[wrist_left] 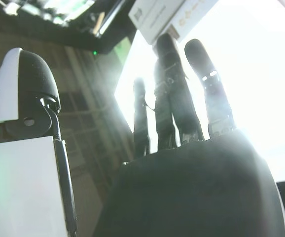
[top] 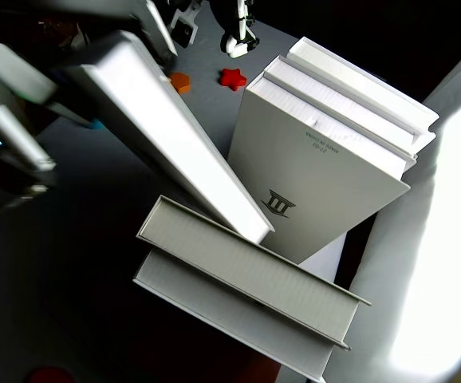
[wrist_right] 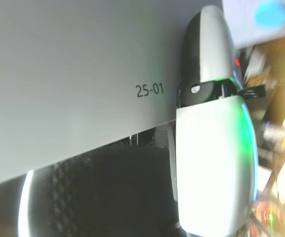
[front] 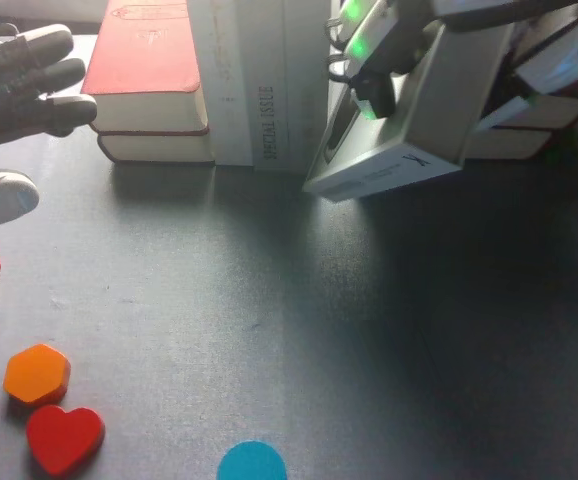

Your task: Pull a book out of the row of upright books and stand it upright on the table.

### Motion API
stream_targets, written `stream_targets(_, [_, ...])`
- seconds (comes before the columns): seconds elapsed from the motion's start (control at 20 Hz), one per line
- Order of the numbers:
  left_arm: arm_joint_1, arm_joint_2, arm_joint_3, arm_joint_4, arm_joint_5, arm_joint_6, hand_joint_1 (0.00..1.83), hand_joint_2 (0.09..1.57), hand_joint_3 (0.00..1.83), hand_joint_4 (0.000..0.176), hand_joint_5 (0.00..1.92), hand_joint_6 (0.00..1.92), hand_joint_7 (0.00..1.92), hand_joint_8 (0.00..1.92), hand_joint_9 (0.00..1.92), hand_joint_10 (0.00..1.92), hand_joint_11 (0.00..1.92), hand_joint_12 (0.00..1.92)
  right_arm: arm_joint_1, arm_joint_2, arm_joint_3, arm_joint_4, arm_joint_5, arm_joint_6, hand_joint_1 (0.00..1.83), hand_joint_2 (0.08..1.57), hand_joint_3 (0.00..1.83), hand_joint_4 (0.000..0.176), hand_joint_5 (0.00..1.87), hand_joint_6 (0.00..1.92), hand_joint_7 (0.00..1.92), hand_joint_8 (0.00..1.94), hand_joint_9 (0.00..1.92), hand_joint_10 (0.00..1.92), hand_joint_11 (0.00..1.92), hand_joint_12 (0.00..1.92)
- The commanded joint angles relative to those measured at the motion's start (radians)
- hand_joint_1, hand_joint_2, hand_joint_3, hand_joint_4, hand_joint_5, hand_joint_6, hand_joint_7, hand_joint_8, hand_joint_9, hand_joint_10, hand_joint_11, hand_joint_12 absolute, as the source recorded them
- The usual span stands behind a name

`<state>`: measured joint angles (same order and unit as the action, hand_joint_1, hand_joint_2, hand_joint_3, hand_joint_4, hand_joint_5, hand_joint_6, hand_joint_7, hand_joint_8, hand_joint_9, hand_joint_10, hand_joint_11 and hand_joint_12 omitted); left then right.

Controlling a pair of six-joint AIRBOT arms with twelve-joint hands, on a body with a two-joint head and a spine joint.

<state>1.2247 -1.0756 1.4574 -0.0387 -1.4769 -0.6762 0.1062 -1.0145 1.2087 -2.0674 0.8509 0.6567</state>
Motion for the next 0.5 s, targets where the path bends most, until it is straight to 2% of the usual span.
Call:
stream_targets(0.0, [-0.004, 0.005, -0.003, -0.042, -0.125, -0.011, 1.05, 0.92, 0.0, 0.064, 0.37, 0.0, 0.43, 0.01, 0.59, 0.03, 0.05, 1.38, 0.014, 0.013, -0.003, 0.094, -0.022, 0.004, 1.26, 1.15, 0.0, 0.0, 0.94, 0.75, 0.92, 1.39, 1.1, 1.46, 1.01, 1.79])
stream_targets(0.05, [-0.001, 0.008, -0.006, -0.044, -0.128, -0.011, 1.04, 0.92, 0.0, 0.062, 0.37, 0.0, 0.43, 0.01, 0.59, 0.02, 0.05, 1.37, 0.014, 0.026, -0.013, 0.138, -0.004, -0.011, 1.26, 1.15, 0.0, 0.0, 0.94, 0.75, 0.92, 1.39, 1.1, 1.46, 1.01, 1.79])
stream_targets(0.1, [0.002, 0.008, -0.007, -0.044, -0.128, -0.011, 1.05, 0.91, 0.0, 0.067, 0.37, 0.0, 0.42, 0.01, 0.59, 0.02, 0.05, 1.37, 0.015, 0.039, -0.025, 0.165, 0.003, -0.028, 1.26, 1.15, 0.0, 0.0, 0.94, 0.75, 0.92, 1.39, 1.1, 1.46, 1.01, 1.79])
stream_targets(0.2, [0.004, 0.008, -0.007, -0.045, -0.129, -0.011, 1.05, 0.9, 0.0, 0.059, 0.38, 0.0, 0.43, 0.01, 0.6, 0.03, 0.07, 1.38, 0.02, 0.06, -0.048, 0.2, 0.009, -0.062, 1.26, 1.15, 0.0, 0.0, 0.94, 0.75, 0.92, 1.39, 1.1, 1.46, 1.01, 1.79])
stream_targets(0.25, [0.004, 0.008, -0.007, -0.045, -0.129, -0.011, 1.06, 0.9, 0.0, 0.065, 0.38, 0.01, 0.43, 0.01, 0.6, 0.03, 0.06, 1.37, 0.022, 0.063, -0.048, 0.216, 0.009, -0.076, 1.26, 1.15, 0.0, 0.0, 0.94, 0.75, 0.92, 1.39, 1.1, 1.46, 1.01, 1.79])
stream_targets(0.4, [0.004, 0.008, -0.006, -0.045, -0.128, -0.011, 1.08, 0.92, 0.0, 0.058, 0.37, 0.0, 0.42, 0.0, 0.59, 0.02, 0.03, 1.38, 0.018, 0.048, -0.023, 0.247, -0.01, -0.091, 1.26, 1.15, 0.0, 0.0, 0.95, 0.75, 0.92, 1.39, 1.1, 1.46, 1.01, 1.79])
stream_targets(0.45, [0.004, 0.008, -0.007, -0.045, -0.131, -0.011, 1.09, 0.94, 0.0, 0.052, 0.36, 0.0, 0.44, 0.01, 0.59, 0.02, 0.01, 1.44, -0.012, 0.026, 0.0, 0.288, -0.012, -0.097, 1.26, 1.15, 0.0, 0.0, 0.95, 0.75, 0.92, 1.39, 1.1, 1.46, 1.01, 1.79])
